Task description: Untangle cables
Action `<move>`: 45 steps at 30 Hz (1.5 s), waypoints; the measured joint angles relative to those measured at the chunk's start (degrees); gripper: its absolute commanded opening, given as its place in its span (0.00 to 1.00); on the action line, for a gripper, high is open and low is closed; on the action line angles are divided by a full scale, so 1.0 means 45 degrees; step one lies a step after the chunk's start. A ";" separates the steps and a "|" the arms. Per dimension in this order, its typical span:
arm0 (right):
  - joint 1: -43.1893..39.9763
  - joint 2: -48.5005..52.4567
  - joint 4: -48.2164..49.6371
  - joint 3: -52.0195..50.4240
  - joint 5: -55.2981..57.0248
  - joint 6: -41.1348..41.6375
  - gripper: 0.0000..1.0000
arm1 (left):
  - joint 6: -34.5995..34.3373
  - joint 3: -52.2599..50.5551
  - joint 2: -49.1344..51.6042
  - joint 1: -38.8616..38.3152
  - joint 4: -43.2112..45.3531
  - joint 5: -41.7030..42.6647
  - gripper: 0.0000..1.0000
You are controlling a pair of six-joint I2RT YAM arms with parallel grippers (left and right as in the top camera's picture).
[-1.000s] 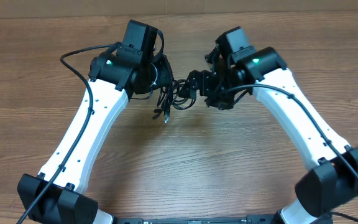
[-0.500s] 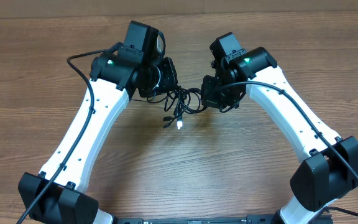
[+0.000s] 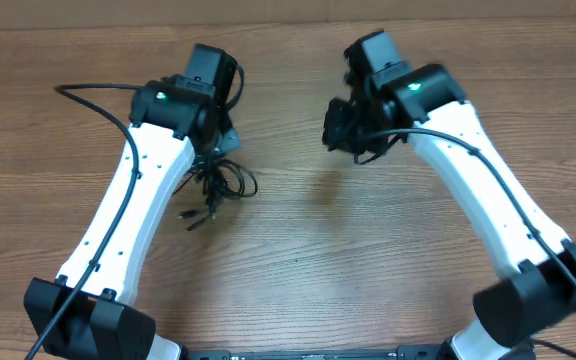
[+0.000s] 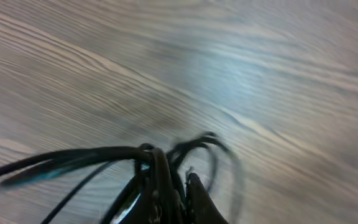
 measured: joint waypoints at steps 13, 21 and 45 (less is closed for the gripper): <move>0.0238 -0.0758 -0.0121 0.0170 0.0063 0.0359 0.76 | 0.1078 -0.0019 0.0000 0.0044 0.2934 0.5008 0.04; 0.0583 0.0423 -0.0112 -0.0398 -0.0306 0.0277 0.64 | 0.1394 -0.0019 0.0000 0.0073 0.3055 0.7111 0.04; 0.0359 0.0389 0.0699 -0.1360 0.1200 0.1399 0.04 | 0.0996 -0.0019 0.0005 0.1331 -0.0311 0.1719 0.04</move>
